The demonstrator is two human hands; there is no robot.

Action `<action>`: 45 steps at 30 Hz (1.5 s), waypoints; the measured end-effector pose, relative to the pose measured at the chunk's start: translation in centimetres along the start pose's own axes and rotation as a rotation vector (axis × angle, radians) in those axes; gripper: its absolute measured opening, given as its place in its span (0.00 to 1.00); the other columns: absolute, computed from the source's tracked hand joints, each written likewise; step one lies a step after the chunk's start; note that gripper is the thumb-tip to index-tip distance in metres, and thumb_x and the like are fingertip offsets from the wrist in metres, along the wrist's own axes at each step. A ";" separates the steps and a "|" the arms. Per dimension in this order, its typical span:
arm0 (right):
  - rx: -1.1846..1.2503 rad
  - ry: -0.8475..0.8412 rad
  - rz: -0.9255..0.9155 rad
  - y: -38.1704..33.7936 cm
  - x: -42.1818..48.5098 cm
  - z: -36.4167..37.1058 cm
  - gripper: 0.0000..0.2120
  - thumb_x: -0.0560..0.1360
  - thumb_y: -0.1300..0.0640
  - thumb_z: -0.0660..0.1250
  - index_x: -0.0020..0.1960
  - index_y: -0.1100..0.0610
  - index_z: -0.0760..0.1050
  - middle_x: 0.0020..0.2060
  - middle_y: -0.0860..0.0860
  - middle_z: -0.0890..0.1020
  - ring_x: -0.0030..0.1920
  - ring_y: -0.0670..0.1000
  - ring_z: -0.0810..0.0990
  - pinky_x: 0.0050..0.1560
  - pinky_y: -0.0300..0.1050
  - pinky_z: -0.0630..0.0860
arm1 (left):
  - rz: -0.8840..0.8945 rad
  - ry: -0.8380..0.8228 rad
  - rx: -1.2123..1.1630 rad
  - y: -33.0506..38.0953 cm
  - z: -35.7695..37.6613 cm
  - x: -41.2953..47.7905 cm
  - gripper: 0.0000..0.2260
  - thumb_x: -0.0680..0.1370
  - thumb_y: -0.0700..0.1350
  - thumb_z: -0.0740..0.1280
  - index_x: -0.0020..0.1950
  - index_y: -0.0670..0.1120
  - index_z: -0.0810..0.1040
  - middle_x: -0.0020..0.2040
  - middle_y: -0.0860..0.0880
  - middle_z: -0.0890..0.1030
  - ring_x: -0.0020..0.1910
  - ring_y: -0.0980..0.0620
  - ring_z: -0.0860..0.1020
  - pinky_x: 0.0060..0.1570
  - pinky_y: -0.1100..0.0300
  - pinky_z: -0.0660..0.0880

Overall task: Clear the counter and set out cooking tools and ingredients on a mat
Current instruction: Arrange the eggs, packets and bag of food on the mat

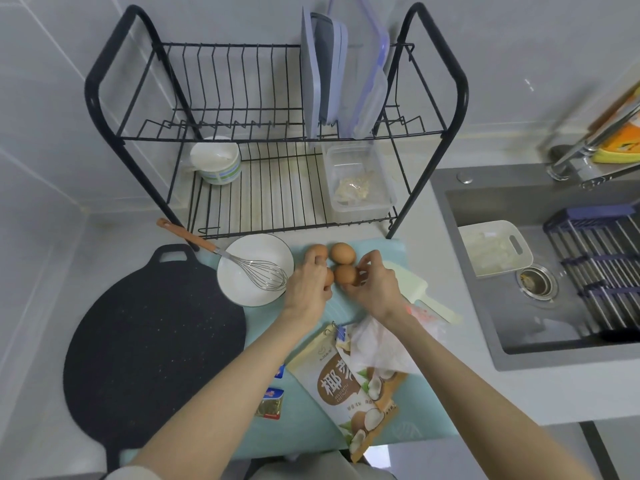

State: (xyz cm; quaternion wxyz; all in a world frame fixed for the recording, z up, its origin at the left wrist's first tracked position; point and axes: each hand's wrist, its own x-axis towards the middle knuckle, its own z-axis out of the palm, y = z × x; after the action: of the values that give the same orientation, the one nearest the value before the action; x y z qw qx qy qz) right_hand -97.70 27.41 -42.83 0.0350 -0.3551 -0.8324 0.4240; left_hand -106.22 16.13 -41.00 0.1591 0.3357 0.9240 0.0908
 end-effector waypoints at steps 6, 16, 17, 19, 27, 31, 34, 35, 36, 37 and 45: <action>0.004 -0.007 -0.020 0.1 -0.4 -0.4 0.22 0.68 0.54 0.75 0.54 0.56 0.67 0.51 0.52 0.81 0.45 0.53 0.81 0.49 0.48 0.78 | 0.016 0.051 -0.016 -0.2 0.0 -0.4 0.19 0.76 0.43 0.68 0.64 0.42 0.69 0.62 0.45 0.69 0.53 0.42 0.77 0.49 0.50 0.75; -0.009 0.047 -0.050 -0.3 -2.1 -1.3 0.15 0.72 0.55 0.72 0.55 0.55 0.73 0.49 0.50 0.81 0.48 0.50 0.79 0.52 0.46 0.76 | 0.085 0.124 -0.024 -0.5 -1.2 -2.7 0.16 0.78 0.44 0.65 0.66 0.44 0.70 0.65 0.49 0.68 0.55 0.45 0.76 0.47 0.50 0.77; -0.007 0.057 -0.069 -0.4 -2.4 -1.4 0.13 0.72 0.55 0.71 0.55 0.54 0.73 0.49 0.49 0.81 0.49 0.50 0.79 0.52 0.46 0.76 | 0.090 0.133 -0.029 -0.7 -1.3 -3.1 0.16 0.78 0.45 0.65 0.65 0.45 0.71 0.65 0.49 0.69 0.55 0.45 0.77 0.46 0.49 0.77; -0.009 0.070 -0.119 -0.9 -3.7 -1.4 0.11 0.72 0.56 0.71 0.54 0.54 0.74 0.48 0.48 0.81 0.48 0.49 0.78 0.51 0.44 0.75 | 0.103 0.159 -0.060 -1.2 -1.6 -4.5 0.15 0.78 0.47 0.65 0.64 0.46 0.72 0.62 0.50 0.71 0.55 0.47 0.76 0.46 0.50 0.77; -0.018 0.049 -0.241 -3.1 -9.9 0.0 0.10 0.74 0.59 0.69 0.55 0.56 0.76 0.50 0.48 0.80 0.45 0.49 0.78 0.49 0.44 0.77 | 0.116 0.166 -0.168 -5.1 -2.3 -11.4 0.14 0.80 0.49 0.62 0.65 0.51 0.71 0.63 0.54 0.72 0.57 0.51 0.75 0.47 0.58 0.71; -0.014 0.010 -0.235 -3.9 -13.2 2.0 0.08 0.74 0.60 0.68 0.53 0.57 0.77 0.49 0.49 0.81 0.42 0.50 0.80 0.48 0.47 0.77 | 0.059 0.100 -0.221 -8.2 -1.2 -14.7 0.14 0.79 0.49 0.63 0.66 0.52 0.71 0.63 0.54 0.73 0.55 0.51 0.76 0.48 0.55 0.73; -0.057 -0.049 -0.225 -4.0 -15.8 4.0 0.09 0.73 0.61 0.68 0.53 0.57 0.78 0.49 0.49 0.82 0.40 0.49 0.80 0.46 0.42 0.76 | 0.028 0.053 -0.228 -10.4 -0.1 -17.0 0.16 0.79 0.46 0.63 0.67 0.52 0.71 0.64 0.54 0.72 0.60 0.51 0.73 0.51 0.55 0.73; -0.071 -0.073 -0.221 -3.9 -16.5 4.7 0.09 0.73 0.61 0.68 0.54 0.57 0.78 0.50 0.49 0.82 0.40 0.48 0.79 0.46 0.40 0.75 | 0.021 0.042 -0.220 -10.9 0.3 -17.7 0.17 0.79 0.46 0.64 0.67 0.52 0.70 0.64 0.54 0.72 0.61 0.51 0.73 0.51 0.55 0.73; -0.090 -0.093 -0.215 -3.9 -17.0 5.3 0.10 0.73 0.61 0.68 0.54 0.57 0.78 0.51 0.49 0.82 0.40 0.48 0.79 0.46 0.39 0.74 | 0.017 0.029 -0.209 -11.3 0.6 -18.4 0.18 0.78 0.46 0.64 0.68 0.52 0.70 0.64 0.54 0.72 0.62 0.51 0.72 0.52 0.54 0.73; -0.120 -0.107 -0.212 -3.9 -17.5 5.9 0.11 0.73 0.61 0.67 0.56 0.57 0.78 0.52 0.49 0.81 0.41 0.47 0.79 0.46 0.39 0.73 | 0.013 0.014 -0.198 -11.7 0.9 -19.1 0.18 0.79 0.47 0.64 0.69 0.52 0.69 0.65 0.54 0.71 0.63 0.51 0.71 0.53 0.54 0.74; -0.293 -0.095 -0.295 -4.1 -17.9 8.6 0.15 0.73 0.61 0.66 0.60 0.57 0.77 0.56 0.54 0.79 0.56 0.55 0.75 0.52 0.38 0.67 | 0.031 -0.072 -0.195 -12.8 2.8 -21.3 0.22 0.78 0.50 0.65 0.72 0.51 0.66 0.68 0.53 0.69 0.65 0.51 0.67 0.56 0.56 0.72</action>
State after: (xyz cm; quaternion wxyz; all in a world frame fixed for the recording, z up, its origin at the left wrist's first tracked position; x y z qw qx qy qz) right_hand -89.78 8.84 -40.95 0.0053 -0.2104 -0.9288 0.3050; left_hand -97.37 -7.23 -42.12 0.2226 0.3360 0.8991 0.1708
